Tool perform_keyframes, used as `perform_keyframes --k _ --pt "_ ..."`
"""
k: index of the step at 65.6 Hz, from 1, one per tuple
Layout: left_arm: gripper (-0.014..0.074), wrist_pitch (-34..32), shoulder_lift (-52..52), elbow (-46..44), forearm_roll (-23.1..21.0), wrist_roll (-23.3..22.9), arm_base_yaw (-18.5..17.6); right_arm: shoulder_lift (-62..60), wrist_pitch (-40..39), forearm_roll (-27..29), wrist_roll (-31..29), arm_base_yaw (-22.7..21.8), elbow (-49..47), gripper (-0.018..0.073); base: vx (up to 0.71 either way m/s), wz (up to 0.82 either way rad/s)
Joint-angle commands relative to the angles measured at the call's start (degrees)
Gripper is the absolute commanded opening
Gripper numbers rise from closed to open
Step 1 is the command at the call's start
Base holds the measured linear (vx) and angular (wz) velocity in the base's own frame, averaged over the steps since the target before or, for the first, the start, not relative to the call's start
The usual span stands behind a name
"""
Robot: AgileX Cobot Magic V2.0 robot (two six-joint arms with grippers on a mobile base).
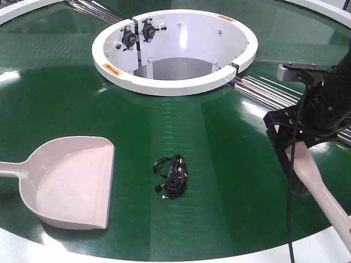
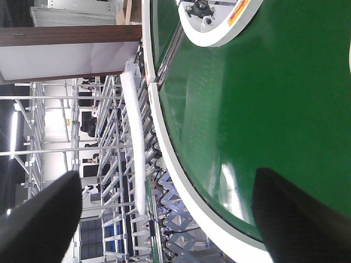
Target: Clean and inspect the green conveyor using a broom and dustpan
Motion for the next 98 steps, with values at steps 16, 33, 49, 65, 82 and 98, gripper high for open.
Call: perform_keyframes --k 16,33,49,65,82,98 --pt "0.0587 -2.1 1.5 -1.8 4.8 -0.1 -0.2 -2.6 3.0 0.5 -0.4 -0.2 -1.4 -0.0003 0.00 0.00" --pt "0.0587 9.3 11.8 -6.6 11.2 -0.2 -0.2 -2.6 2.9 0.6 -0.4 -0.1 -1.4 -0.0003 0.00 0.00" --pt "0.0585 36.6 30.9 -21.2 16.0 -0.6 -0.2 -2.6 2.9 0.5 -0.4 -0.1 -1.4 -0.0003 0.00 0.00" --pt "0.0585 36.4 43.5 -24.6 16.0 -6.3 -0.2 -2.6 2.9 0.5 -0.4 -0.1 -1.4 -0.0003 0.00 0.00" --pt "0.0585 36.4 48.5 -24.5 15.5 -6.4 1.2 -2.6 2.9 0.6 -0.4 -0.1 -1.4 -0.0003 0.00 0.00" --pt "0.0585 36.4 48.6 -24.5 14.7 -7.7 4.9 -2.6 2.9 0.6 -0.4 -0.1 -1.4 -0.0003 0.00 0.00"
